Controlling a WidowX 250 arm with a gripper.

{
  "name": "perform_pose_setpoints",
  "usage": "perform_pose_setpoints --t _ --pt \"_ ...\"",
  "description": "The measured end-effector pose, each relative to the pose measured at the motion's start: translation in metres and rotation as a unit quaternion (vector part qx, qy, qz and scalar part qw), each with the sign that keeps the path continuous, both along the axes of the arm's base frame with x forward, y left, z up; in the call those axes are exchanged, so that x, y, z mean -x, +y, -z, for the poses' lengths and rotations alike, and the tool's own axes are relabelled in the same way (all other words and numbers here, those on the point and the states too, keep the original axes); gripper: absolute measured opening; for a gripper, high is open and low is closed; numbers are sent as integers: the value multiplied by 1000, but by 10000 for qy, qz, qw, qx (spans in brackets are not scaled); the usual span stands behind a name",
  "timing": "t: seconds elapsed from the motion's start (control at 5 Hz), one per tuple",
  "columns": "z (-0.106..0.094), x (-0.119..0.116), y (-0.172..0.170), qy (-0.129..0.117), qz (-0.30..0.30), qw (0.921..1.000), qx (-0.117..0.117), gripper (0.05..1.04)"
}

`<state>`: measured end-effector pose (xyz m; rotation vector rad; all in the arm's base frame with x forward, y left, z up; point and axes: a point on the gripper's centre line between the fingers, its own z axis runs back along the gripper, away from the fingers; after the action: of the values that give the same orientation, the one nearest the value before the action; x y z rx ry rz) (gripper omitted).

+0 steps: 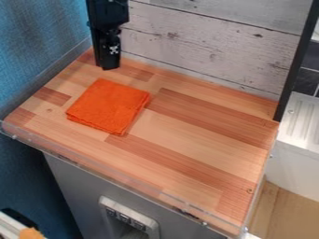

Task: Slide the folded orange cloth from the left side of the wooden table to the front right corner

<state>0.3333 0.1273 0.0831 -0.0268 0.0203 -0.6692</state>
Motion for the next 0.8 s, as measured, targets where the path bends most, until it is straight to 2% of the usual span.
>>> perform_pose_setpoints --t 0.2,0.4,0.6,0.8 --pt "6 1 2 -24 13 10000 -86 387" --pt "21 3 4 -4 -25 9999 -161 169" --pt "32 2 1 -58 -59 9997 -223 70" --pt "46 6 -7 -74 -76 9997 -231 62"
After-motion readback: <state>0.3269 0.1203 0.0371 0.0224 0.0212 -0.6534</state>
